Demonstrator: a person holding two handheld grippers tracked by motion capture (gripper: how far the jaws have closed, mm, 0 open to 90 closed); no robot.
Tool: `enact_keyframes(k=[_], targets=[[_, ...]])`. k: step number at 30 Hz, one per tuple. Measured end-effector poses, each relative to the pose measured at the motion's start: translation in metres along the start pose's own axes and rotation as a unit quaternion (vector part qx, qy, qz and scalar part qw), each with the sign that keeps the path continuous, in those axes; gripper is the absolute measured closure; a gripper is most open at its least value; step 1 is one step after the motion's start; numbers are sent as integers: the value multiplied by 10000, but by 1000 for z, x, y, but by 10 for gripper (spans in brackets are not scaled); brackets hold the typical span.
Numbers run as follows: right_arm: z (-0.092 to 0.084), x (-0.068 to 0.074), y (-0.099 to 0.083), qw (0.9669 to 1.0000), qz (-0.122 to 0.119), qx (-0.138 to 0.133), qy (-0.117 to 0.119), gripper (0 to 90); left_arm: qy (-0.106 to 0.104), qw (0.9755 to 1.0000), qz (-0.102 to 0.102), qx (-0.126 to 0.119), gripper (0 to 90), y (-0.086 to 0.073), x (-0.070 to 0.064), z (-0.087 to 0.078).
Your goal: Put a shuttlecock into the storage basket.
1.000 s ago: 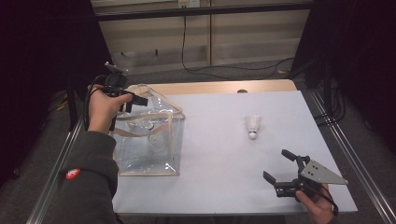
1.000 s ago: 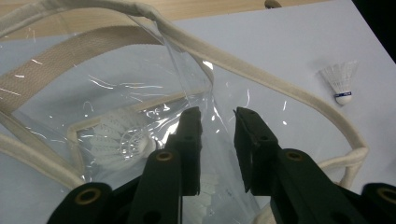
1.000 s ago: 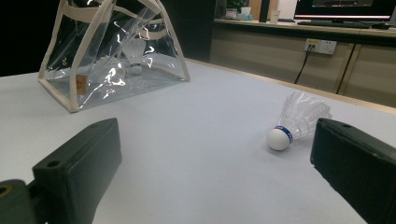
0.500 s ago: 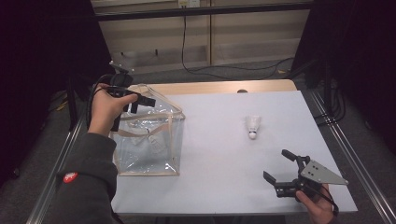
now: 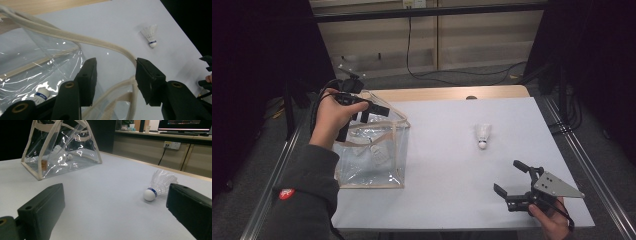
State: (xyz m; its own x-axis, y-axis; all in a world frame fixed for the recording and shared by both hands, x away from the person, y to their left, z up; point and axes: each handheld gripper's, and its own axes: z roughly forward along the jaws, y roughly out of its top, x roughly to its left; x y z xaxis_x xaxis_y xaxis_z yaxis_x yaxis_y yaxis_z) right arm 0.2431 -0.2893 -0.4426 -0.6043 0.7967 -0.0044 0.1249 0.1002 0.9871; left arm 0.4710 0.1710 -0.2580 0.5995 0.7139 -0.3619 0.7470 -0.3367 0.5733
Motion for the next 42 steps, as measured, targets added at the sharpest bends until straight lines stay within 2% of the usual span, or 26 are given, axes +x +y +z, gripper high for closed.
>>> enact_keyframes(k=[6, 13, 16, 19, 20, 21, 23, 30, 34, 38, 39, 42], targets=[[0, 0, 0, 10000, -10, -1, -3, 19, -151, 9998, 100, 46, 491, 2, -8, 1], [0, 0, 0, 10000, 2, -2, -3, 19, -208, 9998, 77, -19, 457, 3, -14, 2], [0, 0, 0, 10000, 6, 6, -7, 19, -253, 9996, 130, -30, 427, 3, -15, 3], [0, 0, 0, 10000, 1, -1, -7, 19, -318, 9994, 92, -93, 399, 4, -18, 3], [0, 0, 0, 10000, 0, 0, -7, 19, -315, 9994, 145, -82, 380, 4, -19, 3], [0, 0, 0, 10000, -6, -3, -6, 19, -324, 9994, 76, -128, 366, 4, -21, 4], [-1, 0, 0, 10000, 7, 5, -5, 19, -328, 9993, 180, -90, 343, 4, -23, 5], [0, 1, 0, 10000, 20, 2, 11, 20, -426, 9986, 312, -63, 271, 6, -36, 10], [-1, 0, 1, 10000, 9, 5, -8, 20, -425, 9980, 465, 52, 228, 7, -43, 14], [-1, 0, 1, 10000, 5, 6, -14, 20, -430, 9976, 539, 84, 202, 7, -49, 18], [-1, 0, 1, 10000, 5, 11, -15, 20, -426, 9979, 481, 44, 196, 7, -51, 19], [-1, 1, 1, 10000, 2, 7, -6, 20, -424, 9974, 570, 86, 184, 7, -53, 20]])
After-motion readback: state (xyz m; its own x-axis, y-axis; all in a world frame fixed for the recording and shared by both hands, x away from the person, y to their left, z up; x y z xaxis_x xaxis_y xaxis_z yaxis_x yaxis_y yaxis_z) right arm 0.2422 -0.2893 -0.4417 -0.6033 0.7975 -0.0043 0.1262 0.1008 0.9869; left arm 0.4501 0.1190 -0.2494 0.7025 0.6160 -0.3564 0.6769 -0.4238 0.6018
